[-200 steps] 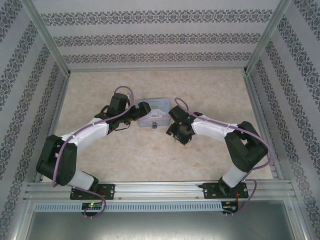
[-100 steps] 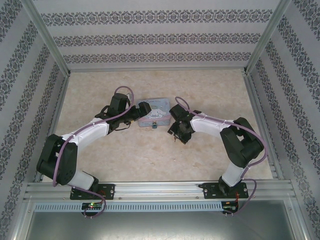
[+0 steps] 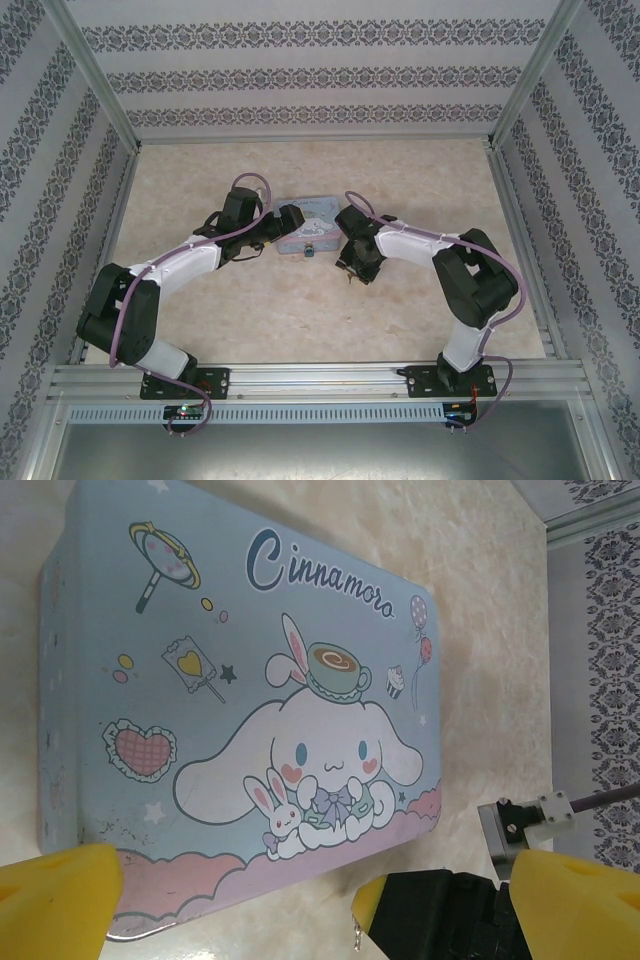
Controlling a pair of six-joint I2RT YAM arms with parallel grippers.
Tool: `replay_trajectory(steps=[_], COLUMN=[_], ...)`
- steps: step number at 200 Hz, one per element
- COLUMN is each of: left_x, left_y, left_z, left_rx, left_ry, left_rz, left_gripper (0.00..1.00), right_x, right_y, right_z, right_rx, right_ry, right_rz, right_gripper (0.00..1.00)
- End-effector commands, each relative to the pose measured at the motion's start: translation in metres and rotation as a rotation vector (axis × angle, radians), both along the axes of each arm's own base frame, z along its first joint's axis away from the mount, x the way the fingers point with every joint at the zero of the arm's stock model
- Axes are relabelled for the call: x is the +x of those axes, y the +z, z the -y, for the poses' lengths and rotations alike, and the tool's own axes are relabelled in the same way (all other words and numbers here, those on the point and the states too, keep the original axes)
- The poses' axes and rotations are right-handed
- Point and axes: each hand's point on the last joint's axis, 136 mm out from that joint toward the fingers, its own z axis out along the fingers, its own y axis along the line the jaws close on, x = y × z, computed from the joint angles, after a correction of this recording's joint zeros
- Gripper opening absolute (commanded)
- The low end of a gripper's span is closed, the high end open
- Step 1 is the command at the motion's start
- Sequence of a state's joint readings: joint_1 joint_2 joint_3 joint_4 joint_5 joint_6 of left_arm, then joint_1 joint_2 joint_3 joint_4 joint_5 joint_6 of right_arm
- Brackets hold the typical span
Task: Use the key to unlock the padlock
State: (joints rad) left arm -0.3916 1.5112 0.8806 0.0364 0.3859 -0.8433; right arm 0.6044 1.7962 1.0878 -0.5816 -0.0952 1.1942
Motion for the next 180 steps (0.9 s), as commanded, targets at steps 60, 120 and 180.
replay_trajectory(steps=[60,120,180], left_x=[0.0018,0.0010,-0.0011], left_y=[-0.0023,-0.0017,-0.0005], left_z=[0.0071,0.0078,0.0063], left_rx=[-0.019,-0.021,-0.018], left_ry=[-0.017,-0.020,-0.018], left_rz=[0.011,0.007,0.001], left_gripper=[1.00,1.00,1.00], right_x=[-0.0083,-0.0046,-0.0051], right_y=[-0.0113,-0.0129,-0.0120], right_z=[0.0040,0.0070,0.0073], right_rx=[-0.072,-0.098,-0.079], right_ry=[0.079,0.116,0.149], right_rz=[-0.059,-0.049,-0.026], right_gripper=[0.38,0.24,0.11])
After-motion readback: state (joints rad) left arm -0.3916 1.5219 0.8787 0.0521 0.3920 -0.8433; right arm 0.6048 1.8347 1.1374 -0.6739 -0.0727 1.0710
